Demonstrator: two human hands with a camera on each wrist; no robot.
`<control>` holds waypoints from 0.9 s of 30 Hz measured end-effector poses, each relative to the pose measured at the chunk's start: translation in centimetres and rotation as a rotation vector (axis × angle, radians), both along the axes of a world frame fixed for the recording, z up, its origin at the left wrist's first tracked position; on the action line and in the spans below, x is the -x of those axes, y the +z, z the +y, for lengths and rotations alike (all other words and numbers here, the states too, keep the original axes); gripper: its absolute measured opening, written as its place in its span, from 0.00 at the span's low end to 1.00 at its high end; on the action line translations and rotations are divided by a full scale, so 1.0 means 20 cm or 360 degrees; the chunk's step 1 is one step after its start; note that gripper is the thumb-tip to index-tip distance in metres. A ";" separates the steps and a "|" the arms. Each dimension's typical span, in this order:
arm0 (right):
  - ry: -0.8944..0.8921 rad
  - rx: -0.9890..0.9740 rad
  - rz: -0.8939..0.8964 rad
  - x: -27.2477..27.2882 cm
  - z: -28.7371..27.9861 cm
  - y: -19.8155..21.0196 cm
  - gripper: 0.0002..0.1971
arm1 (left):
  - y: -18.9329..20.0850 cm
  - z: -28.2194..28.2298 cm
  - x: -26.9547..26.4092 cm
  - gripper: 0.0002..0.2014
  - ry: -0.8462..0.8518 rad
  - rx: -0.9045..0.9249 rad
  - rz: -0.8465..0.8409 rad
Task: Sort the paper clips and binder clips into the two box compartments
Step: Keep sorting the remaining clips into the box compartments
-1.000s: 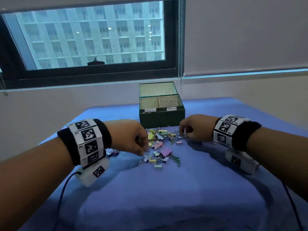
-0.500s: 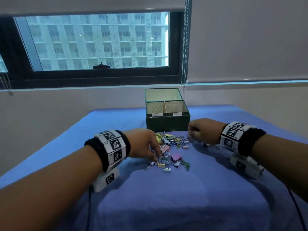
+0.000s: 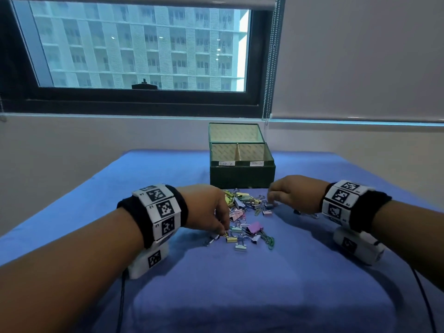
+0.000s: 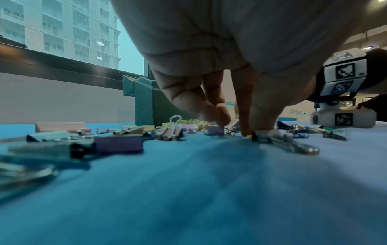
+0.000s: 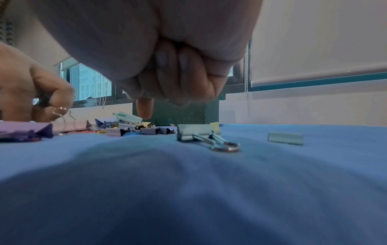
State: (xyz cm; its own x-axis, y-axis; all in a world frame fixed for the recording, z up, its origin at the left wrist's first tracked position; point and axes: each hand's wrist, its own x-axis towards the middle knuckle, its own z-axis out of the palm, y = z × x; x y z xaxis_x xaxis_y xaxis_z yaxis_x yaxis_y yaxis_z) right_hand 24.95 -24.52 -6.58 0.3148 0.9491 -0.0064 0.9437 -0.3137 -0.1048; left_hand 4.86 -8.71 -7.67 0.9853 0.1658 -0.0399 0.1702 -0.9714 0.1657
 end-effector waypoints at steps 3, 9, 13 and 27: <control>0.0078 -0.0030 0.0062 0.02 0.00 0.00 0.13 | 0.00 0.01 -0.01 0.04 0.0012 -0.0011 0.0007; 0.0241 0.0145 0.0004 0.03 0.01 -0.01 0.18 | 0.02 -0.01 -0.01 0.04 0.0034 -0.0041 -0.0005; 0.0344 0.0007 -0.0200 0.06 0.01 0.01 0.16 | 0.11 0.02 -0.05 0.05 0.0120 0.0034 -0.0066; 0.0269 0.0070 0.0011 0.00 0.01 -0.03 0.10 | 0.33 0.21 -0.67 0.10 0.0554 -0.0188 -0.0610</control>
